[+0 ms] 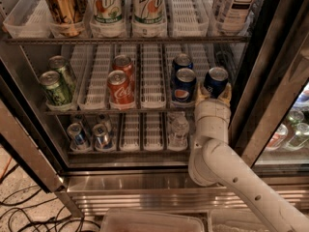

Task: Pick pepsi can from middle shelf of fridge

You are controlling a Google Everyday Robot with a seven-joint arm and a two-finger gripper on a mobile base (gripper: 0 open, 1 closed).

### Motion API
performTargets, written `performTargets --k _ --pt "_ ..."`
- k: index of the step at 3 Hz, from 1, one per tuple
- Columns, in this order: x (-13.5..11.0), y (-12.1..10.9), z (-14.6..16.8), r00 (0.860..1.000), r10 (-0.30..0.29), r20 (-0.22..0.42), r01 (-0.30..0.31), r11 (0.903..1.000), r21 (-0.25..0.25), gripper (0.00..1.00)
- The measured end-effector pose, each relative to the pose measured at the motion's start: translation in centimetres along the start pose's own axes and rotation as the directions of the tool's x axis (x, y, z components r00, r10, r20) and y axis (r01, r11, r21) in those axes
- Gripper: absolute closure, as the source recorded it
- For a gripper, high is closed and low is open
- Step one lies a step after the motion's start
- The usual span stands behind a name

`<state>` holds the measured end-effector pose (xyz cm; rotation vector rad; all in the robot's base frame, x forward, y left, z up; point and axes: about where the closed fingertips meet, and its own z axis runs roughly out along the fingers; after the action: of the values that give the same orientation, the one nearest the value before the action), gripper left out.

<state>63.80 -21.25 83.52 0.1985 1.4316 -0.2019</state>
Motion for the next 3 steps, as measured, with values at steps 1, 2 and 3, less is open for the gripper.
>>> performTargets --k 1,2,3 --pt "-0.6 0.0 -0.2 1.000 0.009 0.017 -0.009 0.9999 -0.010 1.00" --pt "-2.0 0.1 -0.7 0.998 0.025 0.059 -0.023 0.9991 -0.035 1.00" --pt "-3.4 -0.1 -1.9 0.994 0.041 0.102 -0.035 0.9976 -0.059 1.00"
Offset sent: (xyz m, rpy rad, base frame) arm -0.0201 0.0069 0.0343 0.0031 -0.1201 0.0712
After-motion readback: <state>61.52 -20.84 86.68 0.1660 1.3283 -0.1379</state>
